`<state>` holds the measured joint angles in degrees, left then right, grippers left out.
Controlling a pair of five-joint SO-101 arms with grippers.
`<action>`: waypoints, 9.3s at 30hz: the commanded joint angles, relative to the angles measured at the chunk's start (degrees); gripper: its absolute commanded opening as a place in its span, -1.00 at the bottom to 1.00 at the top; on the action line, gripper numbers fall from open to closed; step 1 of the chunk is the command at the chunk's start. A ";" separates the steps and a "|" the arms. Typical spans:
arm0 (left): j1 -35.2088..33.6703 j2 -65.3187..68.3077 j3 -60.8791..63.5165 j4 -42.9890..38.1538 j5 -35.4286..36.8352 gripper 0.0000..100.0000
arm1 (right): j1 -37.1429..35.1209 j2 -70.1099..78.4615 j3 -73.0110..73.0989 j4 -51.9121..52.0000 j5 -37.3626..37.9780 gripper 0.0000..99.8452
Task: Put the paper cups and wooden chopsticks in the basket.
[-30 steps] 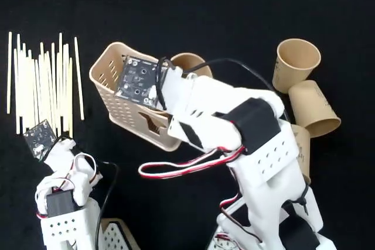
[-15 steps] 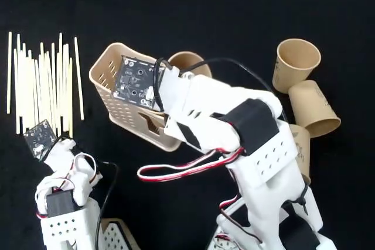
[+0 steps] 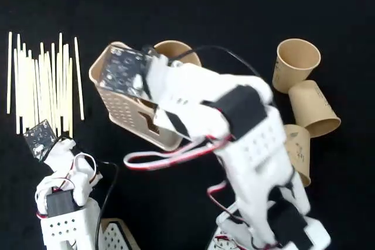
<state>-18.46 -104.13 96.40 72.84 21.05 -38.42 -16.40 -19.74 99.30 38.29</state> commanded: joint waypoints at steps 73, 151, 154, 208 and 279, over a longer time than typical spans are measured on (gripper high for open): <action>0.66 -0.26 0.92 0.26 0.35 -0.94 | 22.42 -18.24 23.34 -17.58 -40.53 -0.59; 0.66 -0.26 0.92 0.26 0.35 -0.94 | 81.76 -85.85 102.81 -31.91 61.27 -0.59; 0.66 -0.26 0.92 0.26 0.35 -0.94 | 81.14 -85.85 104.04 -34.37 59.69 -0.75; 0.66 -0.26 0.92 0.26 0.35 -0.94 | 88.00 -62.11 83.74 -8.79 51.16 -0.50; 0.66 -0.26 0.92 0.26 0.35 -0.94 | 88.53 -2.51 70.11 -89.32 43.87 -0.98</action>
<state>-18.20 -104.13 96.40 72.84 21.05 48.00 -18.59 54.11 11.21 83.03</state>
